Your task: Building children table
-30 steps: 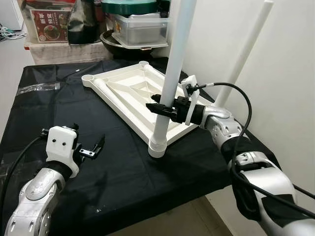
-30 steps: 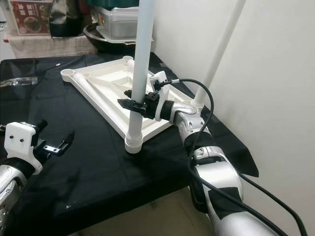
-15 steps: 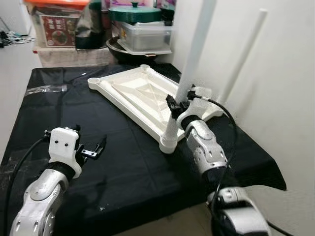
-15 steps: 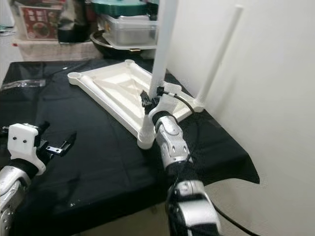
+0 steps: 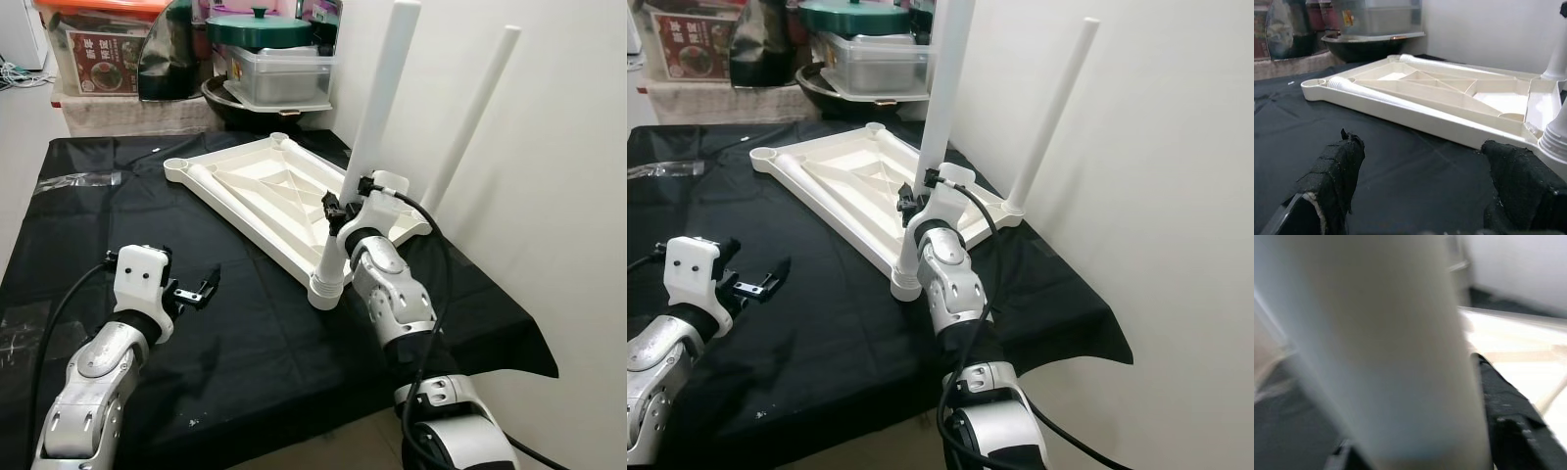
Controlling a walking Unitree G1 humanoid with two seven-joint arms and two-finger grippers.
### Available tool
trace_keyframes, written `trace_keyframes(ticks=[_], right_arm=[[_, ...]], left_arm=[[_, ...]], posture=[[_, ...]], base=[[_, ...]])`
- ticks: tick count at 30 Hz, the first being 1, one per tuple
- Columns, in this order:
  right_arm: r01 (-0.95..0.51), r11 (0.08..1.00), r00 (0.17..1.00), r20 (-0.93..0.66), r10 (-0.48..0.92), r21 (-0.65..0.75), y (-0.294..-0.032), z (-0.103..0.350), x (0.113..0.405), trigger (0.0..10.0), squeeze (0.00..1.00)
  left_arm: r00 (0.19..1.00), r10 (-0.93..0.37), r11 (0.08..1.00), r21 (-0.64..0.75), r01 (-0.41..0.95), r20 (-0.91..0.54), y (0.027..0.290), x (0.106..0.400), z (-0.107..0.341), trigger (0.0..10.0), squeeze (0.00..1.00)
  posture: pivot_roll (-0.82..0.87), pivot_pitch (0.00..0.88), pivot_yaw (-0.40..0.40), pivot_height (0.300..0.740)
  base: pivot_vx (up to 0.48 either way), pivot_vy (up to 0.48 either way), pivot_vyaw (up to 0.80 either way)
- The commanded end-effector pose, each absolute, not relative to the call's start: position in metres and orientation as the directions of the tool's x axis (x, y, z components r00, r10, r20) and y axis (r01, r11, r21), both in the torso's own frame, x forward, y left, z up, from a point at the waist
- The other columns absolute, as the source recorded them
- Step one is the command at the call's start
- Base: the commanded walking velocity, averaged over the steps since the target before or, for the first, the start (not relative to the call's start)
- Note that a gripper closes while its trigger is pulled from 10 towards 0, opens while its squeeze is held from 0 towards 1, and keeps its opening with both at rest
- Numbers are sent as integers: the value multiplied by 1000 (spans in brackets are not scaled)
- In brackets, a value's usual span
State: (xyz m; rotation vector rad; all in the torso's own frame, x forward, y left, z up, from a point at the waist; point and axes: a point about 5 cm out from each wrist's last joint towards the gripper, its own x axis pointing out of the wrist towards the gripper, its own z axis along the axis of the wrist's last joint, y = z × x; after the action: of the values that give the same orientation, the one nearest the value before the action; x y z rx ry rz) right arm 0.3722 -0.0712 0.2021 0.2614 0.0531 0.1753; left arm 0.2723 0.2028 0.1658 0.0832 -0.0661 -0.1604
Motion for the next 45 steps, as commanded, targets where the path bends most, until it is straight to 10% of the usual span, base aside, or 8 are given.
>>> trace_keyframes(ticks=[1,5,6,27,28,29,36,45], right_arm=[[-180,927,973,-78,217,330,-69,188,365,10000,1000],[-303,908,950,21,311,290,-76,208,368,10000,1000],[-397,877,917,69,394,272,-77,216,369,10000,0],[-937,349,349,-19,937,-33,-76,211,351,10000,0],[-938,346,347,-17,938,-30,-74,211,353,7922,0],[-938,346,346,-7,938,-22,-73,212,356,1843,0],[-911,411,412,72,908,26,-70,221,364,0,0],[-430,871,897,2,442,236,-85,200,381,0,0]], left_arm=[[984,-175,982,82,171,41,202,272,163,10000,0],[983,-178,982,79,174,40,202,272,162,10000,0],[983,-180,981,77,177,40,202,273,162,10000,0],[979,-201,978,55,199,38,200,276,161,10000,0],[979,-200,979,55,198,39,200,276,161,10000,0],[979,-200,979,55,197,39,200,275,160,10000,0],[979,-201,979,52,198,41,200,275,160,10000,0],[977,-211,977,50,209,40,198,275,160,10000,0]], posture=[[102,0,-94,740],[98,0,-90,740],[97,0,-90,740],[130,0,-126,740],[130,0,-126,740],[141,0,-134,740],[138,0,-132,740],[125,0,-127,740]], base=[[0,0,0],[0,0,0],[0,0,0],[0,0,0],[0,0,0],[0,0,0],[0,0,0],[0,0,0]])
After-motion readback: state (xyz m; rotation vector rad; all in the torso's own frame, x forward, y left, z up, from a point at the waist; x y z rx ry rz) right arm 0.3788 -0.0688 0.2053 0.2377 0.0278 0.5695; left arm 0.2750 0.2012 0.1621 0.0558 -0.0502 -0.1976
